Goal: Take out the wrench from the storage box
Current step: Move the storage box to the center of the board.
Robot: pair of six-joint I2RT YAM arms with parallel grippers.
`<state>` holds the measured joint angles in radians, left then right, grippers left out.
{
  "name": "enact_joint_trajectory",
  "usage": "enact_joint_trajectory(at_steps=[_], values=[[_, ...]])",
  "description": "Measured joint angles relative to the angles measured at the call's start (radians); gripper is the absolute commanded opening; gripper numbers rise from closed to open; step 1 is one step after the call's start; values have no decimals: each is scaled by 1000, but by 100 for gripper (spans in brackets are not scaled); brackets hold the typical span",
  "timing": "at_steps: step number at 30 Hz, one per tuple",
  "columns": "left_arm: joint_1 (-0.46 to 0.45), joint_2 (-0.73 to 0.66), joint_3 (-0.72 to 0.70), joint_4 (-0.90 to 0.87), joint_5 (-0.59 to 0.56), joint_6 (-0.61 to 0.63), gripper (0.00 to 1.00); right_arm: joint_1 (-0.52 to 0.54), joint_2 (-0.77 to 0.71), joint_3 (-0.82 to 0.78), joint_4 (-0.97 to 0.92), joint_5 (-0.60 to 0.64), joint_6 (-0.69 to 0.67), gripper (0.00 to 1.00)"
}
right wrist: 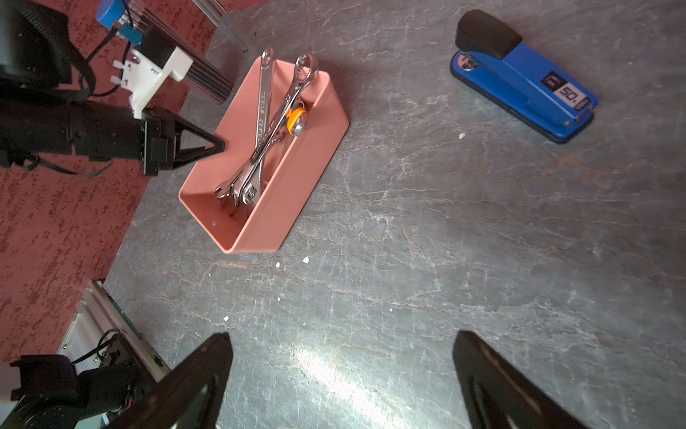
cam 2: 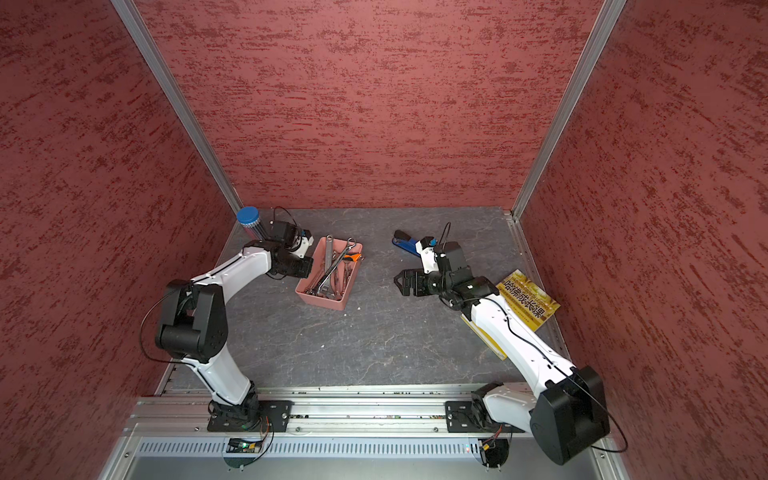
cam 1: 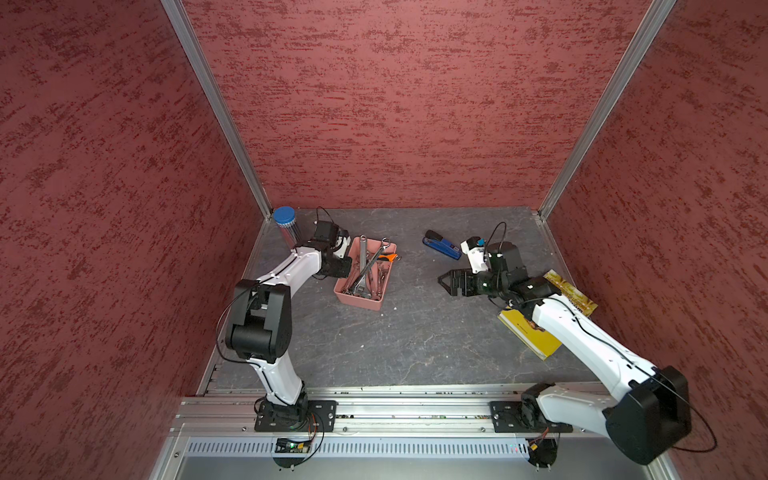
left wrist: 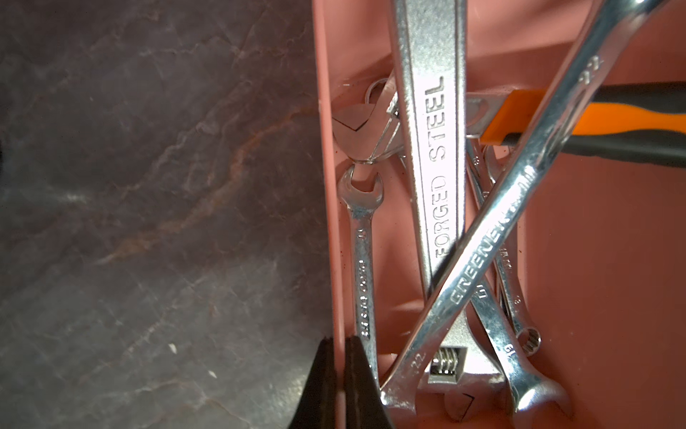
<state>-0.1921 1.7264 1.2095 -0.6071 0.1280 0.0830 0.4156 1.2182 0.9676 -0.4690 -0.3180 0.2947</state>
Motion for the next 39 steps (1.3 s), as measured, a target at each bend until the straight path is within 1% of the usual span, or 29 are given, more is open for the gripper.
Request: enact_joint_trajectory(at_steps=[5, 8, 12, 17, 19, 23, 29, 34, 39], values=[[-136, -79, -103, 48, -26, -160, 0, 0, 26, 46, -32, 35, 4, 98], [-216, -106, -134, 63, -39, -250, 0, 0, 27, 51, -47, 51, 5, 99], [-316, -119, -151, 77, -92, -390, 0, 0, 27, 51, -72, 69, 11, 98], [-440, -124, -166, 106, -206, -568, 0, 0, 27, 53, -99, 85, 29, 98], [-483, -122, -167, 109, -233, -633, 0, 0, 27, 53, -109, 95, 33, 98], [-550, -112, -168, 129, -280, -724, 0, 0, 26, 53, -129, 112, 39, 98], [-600, -95, -161, 153, -321, -789, 0, 0, 21, 53, -149, 121, 43, 98], [-590, -98, -166, 155, -320, -800, 0, 0, 19, 53, -150, 121, 49, 98], [-567, -122, -195, 179, -290, -784, 0, 0, 19, 53, -149, 120, 71, 98]])
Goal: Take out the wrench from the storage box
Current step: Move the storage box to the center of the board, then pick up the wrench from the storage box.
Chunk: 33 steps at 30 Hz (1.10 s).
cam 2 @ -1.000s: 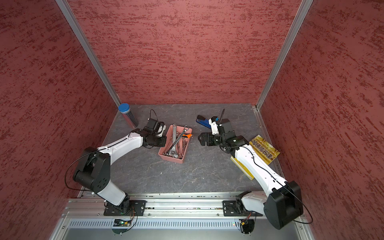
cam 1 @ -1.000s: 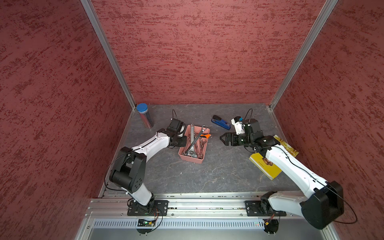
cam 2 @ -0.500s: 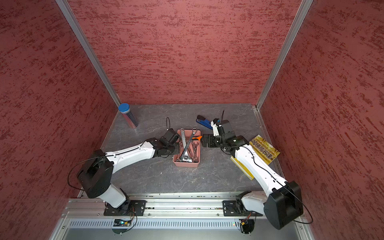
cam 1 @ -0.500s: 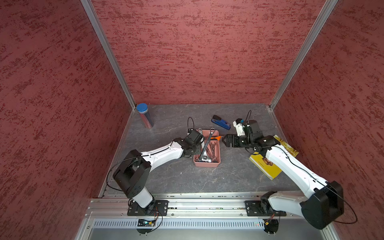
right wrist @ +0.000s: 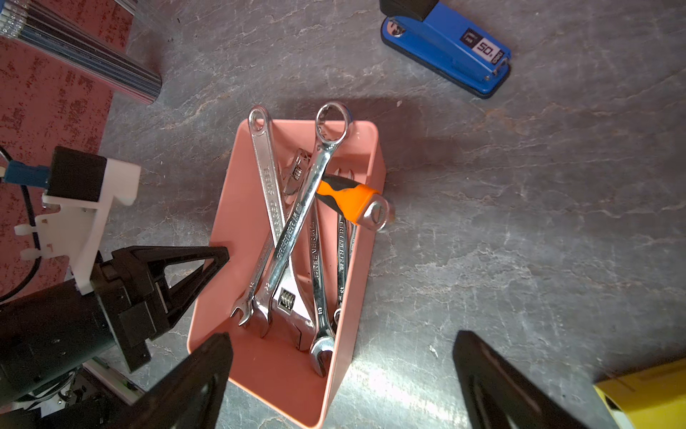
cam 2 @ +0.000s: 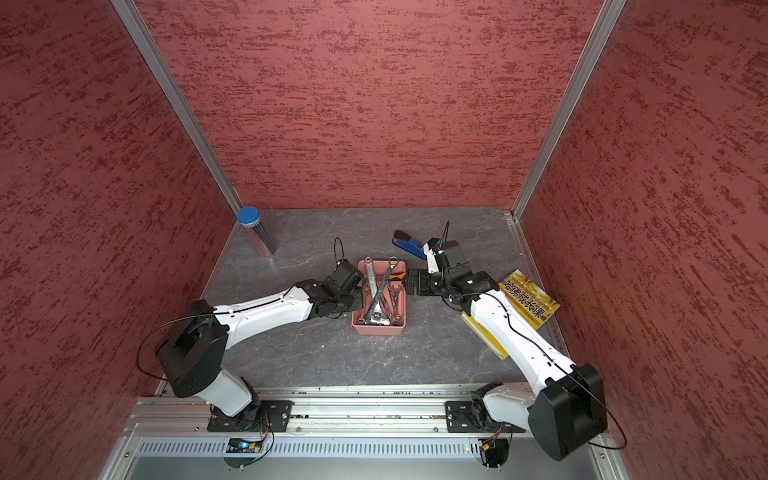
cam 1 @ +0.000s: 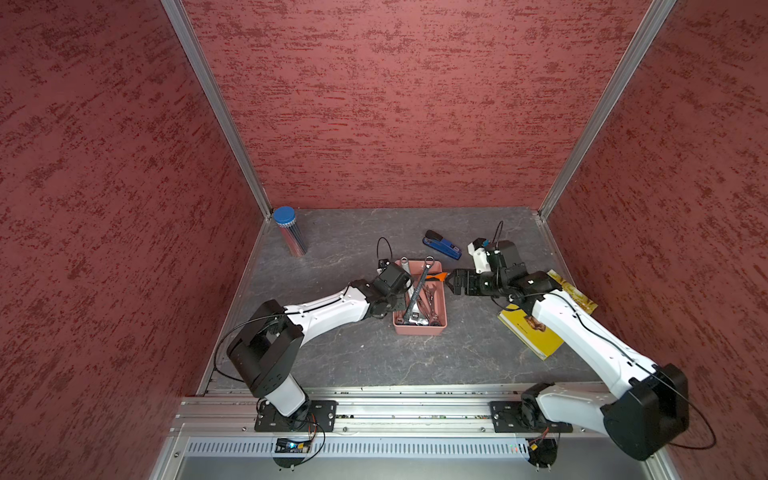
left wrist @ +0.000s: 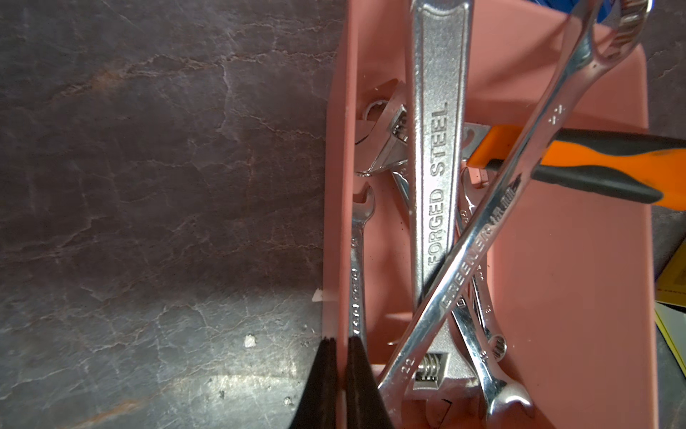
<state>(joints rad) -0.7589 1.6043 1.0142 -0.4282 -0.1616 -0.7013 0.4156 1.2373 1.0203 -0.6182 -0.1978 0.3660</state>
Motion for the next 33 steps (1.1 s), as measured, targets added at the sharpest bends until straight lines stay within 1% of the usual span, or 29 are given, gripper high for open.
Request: enact_joint_trajectory(at_steps=[7, 8, 12, 15, 20, 21, 22, 23, 26, 28, 30, 31, 33], values=[[21, -14, -12, -5, 11, 22, 0, 17, 29, 0, 13, -4, 93, 98], [21, -14, -12, -5, 11, 22, 2, 24, 33, 0, 14, -3, 106, 98], [21, -13, -12, -4, 16, 21, 15, 61, 42, 6, 13, 13, 162, 98], [34, -15, -12, 2, 21, 17, 23, 94, 52, 33, 8, 41, 204, 99], [54, -26, -11, 1, 29, 29, 32, 148, 65, 82, 0, 91, 261, 98], [57, -33, -10, -2, 28, 34, 35, 158, 70, 90, -2, 100, 270, 98], [60, -41, -6, -6, 27, 42, 42, 168, 76, 100, -5, 111, 278, 98], [63, -50, -2, -11, 26, 52, 46, 176, 81, 108, -6, 119, 284, 98], [81, -96, 5, -19, 34, 85, 56, 198, 100, 127, -10, 139, 307, 95], [108, -141, 5, -19, 60, 123, 62, 212, 109, 132, -8, 144, 322, 94], [149, -194, 5, -15, 109, 187, 69, 226, 120, 132, -6, 143, 334, 90], [165, -217, 5, -12, 134, 219, 75, 233, 126, 133, -5, 143, 338, 88], [204, -258, 5, -7, 188, 291, 93, 249, 148, 135, -2, 143, 352, 83]])
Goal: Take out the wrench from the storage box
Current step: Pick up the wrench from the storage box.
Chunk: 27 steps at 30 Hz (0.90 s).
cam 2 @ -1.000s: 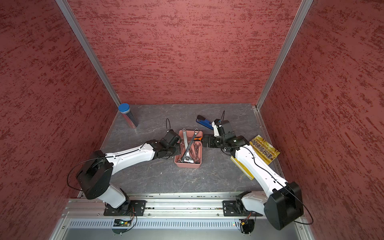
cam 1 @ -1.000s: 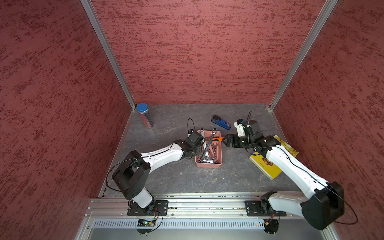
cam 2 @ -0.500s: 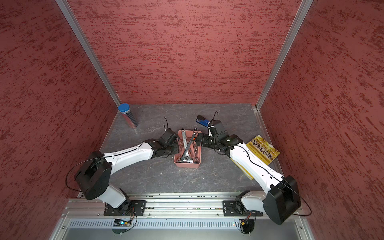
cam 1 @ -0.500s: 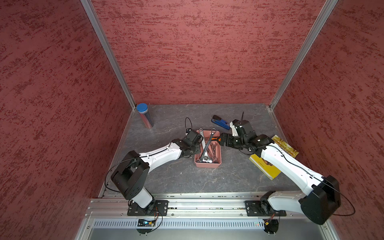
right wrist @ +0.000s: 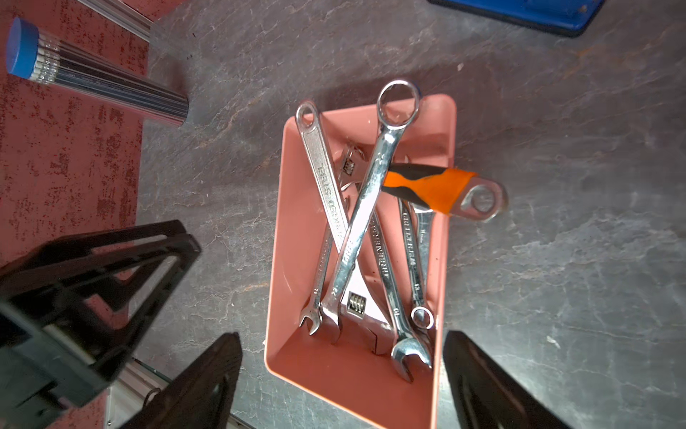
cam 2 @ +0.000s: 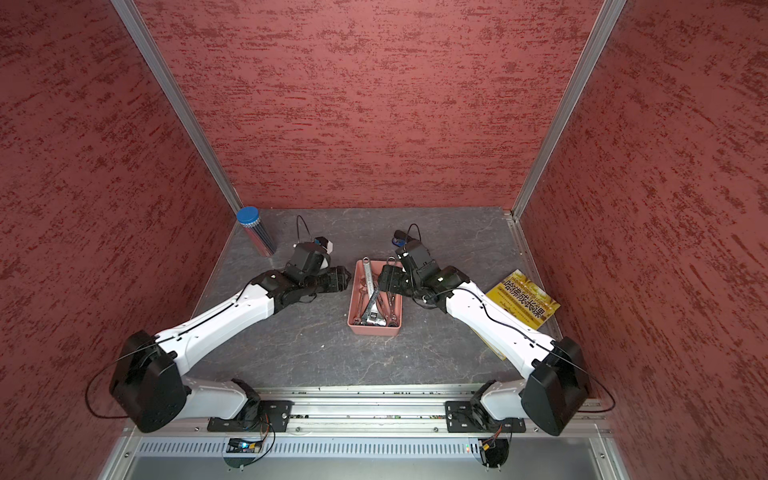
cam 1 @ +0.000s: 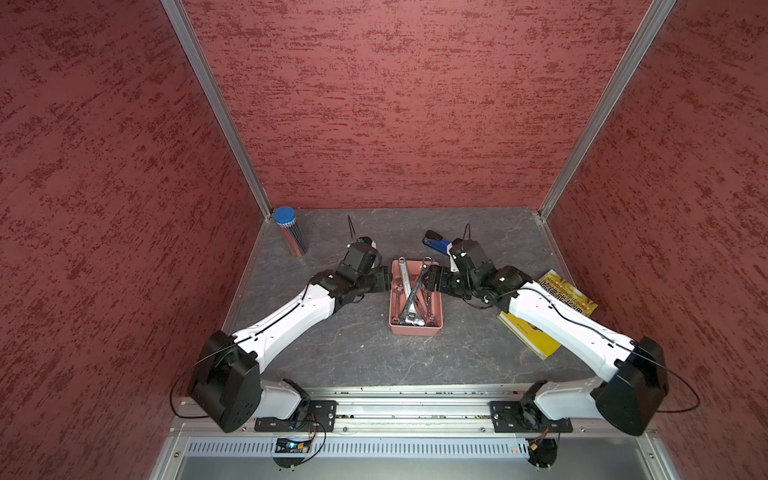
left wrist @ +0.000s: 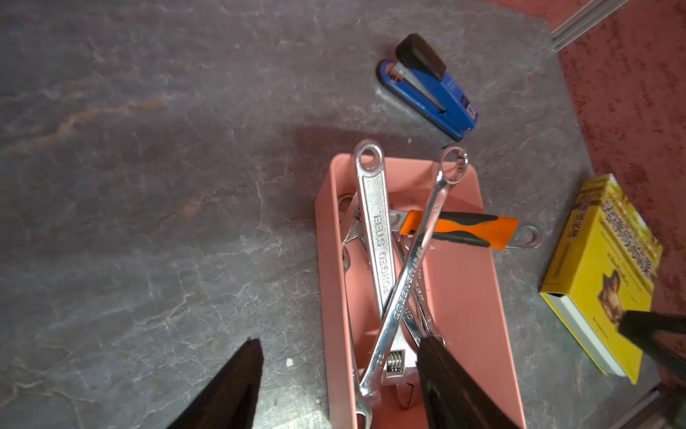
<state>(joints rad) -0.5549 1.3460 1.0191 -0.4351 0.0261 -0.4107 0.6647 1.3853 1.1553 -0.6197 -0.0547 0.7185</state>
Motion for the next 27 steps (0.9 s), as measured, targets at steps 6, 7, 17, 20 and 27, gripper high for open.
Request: enact_joint_trajectory(at_steps=[6, 7, 17, 20, 27], values=[[93, -66, -6, 15, 144, 121, 100, 48, 101, 45, 5, 19, 59, 63], [102, -73, -13, 19, 155, 131, 100, 56, 120, 53, 7, 24, 71, 60], [122, -145, -133, 74, 208, 154, 100, 87, 319, 139, 11, 113, 157, 42], [122, -152, -150, 91, 222, 152, 100, 87, 375, 179, 5, 143, 162, 40], [138, -152, -153, 123, 284, 127, 100, 82, 488, 262, -6, 185, 164, 37]])
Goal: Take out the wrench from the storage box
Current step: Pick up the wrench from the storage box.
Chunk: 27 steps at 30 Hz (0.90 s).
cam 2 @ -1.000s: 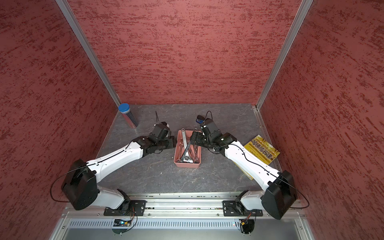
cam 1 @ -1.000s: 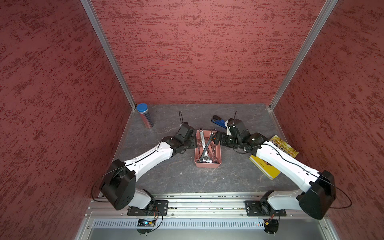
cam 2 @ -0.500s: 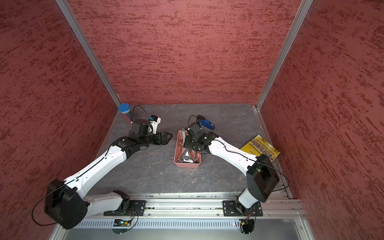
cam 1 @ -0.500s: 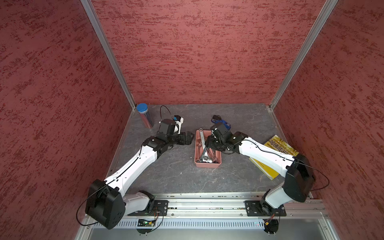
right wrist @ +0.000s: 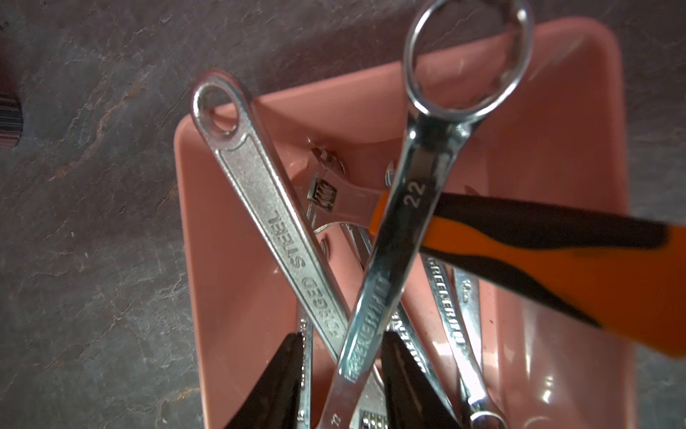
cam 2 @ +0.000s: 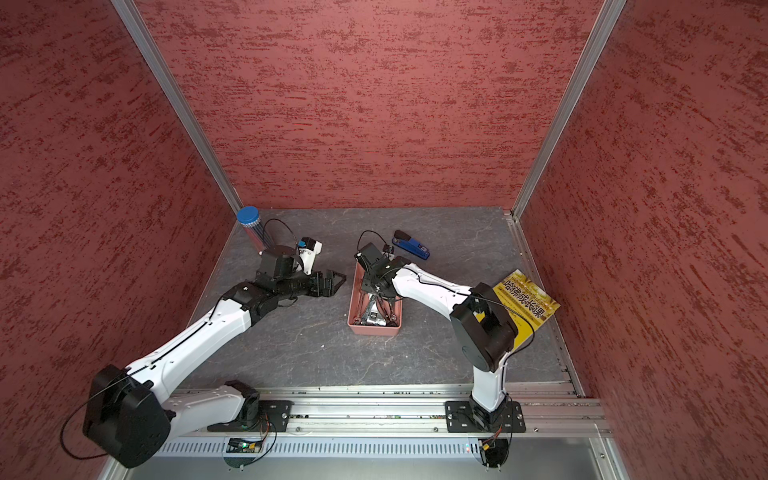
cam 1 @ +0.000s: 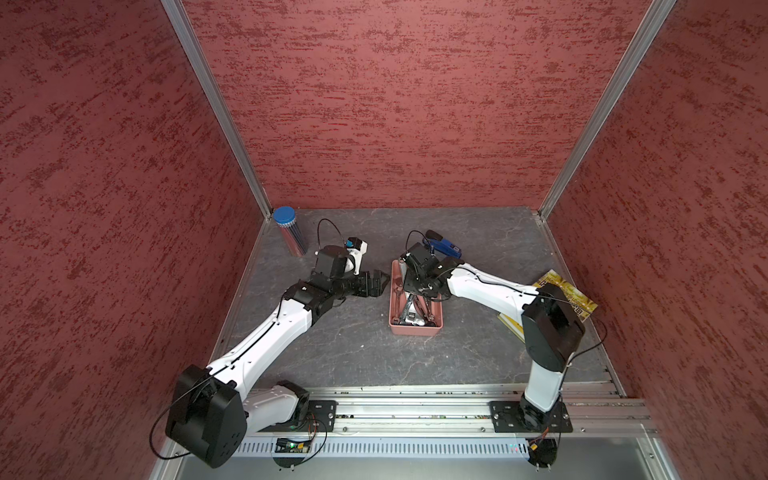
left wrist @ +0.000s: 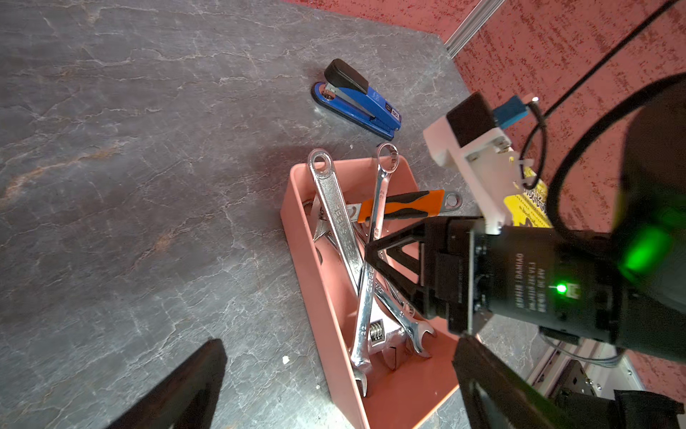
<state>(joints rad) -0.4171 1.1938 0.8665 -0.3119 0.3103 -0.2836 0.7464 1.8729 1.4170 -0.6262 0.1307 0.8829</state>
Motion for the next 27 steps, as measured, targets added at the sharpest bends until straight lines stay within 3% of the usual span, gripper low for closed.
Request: enact_joint_trajectory(at_steps=[9, 20, 27], values=[[16, 5, -3, 21, 48, -23, 100, -5, 63, 74, -42, 24, 21, 33], [27, 24, -18, 19, 67, -23, 100, -11, 44, 53, -98, 58, 53, 36], [30, 44, -18, -3, 75, -22, 100, -18, 47, 52, -96, 56, 71, 33]])
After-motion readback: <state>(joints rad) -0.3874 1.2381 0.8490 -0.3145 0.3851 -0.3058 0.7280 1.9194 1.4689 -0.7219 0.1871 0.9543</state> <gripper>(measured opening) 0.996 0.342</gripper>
